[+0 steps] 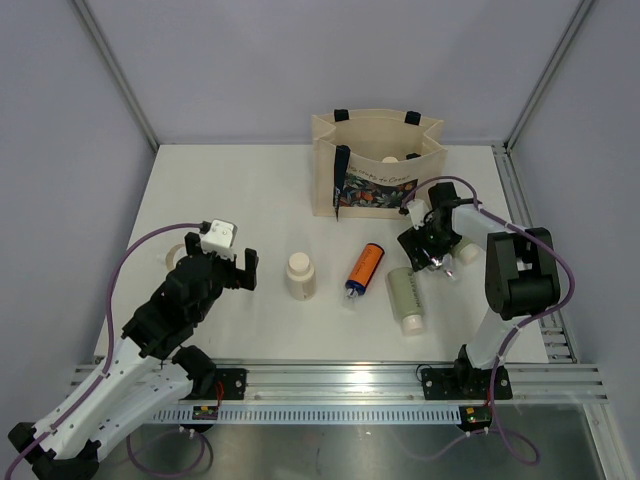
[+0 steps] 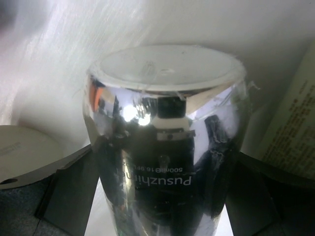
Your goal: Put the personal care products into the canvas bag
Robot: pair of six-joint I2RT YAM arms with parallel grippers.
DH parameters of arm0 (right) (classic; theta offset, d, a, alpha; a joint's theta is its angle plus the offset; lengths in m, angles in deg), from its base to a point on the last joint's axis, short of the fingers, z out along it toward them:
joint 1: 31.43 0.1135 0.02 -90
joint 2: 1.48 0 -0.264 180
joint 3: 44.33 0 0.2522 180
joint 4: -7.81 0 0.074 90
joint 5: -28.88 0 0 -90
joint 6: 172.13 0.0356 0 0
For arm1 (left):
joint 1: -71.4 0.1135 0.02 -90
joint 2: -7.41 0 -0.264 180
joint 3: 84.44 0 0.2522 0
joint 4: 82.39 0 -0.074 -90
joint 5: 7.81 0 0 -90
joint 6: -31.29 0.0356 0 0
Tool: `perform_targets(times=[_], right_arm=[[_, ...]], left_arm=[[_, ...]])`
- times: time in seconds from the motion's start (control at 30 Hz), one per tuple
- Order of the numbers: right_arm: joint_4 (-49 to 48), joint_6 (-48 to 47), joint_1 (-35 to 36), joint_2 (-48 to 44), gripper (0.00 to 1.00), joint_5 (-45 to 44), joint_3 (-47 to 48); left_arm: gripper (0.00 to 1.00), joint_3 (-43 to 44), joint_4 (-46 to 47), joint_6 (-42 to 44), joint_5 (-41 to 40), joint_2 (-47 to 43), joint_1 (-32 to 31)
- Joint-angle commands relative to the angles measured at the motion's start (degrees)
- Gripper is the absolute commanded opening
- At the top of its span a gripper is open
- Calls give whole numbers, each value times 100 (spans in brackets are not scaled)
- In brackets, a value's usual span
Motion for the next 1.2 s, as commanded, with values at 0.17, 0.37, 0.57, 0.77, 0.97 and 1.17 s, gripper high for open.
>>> perform_targets(times=[0.17, 0.37, 0.57, 0.77, 0.97, 1.17], right_arm=[[-261, 19, 110, 55, 88, 236, 252], [-50, -42, 110, -199, 11, 579, 95], [-68, 54, 102, -971, 0, 956, -135], [-41, 318, 40, -1482, 0, 1615, -91], [-129, 432, 23, -1991, 0, 2108, -21], [143, 380, 31, -2458, 0, 2661, 680]], left_arm=[[99, 10, 275, -45, -125, 29, 12], [99, 10, 266, -54, -125, 11, 12], [99, 10, 266, -63, -107, 3, 12], [99, 1, 284, -63, -81, -33, 12], [99, -16, 328, -54, 59, -68, 12], [99, -78, 389, -168, 473, -287, 12]])
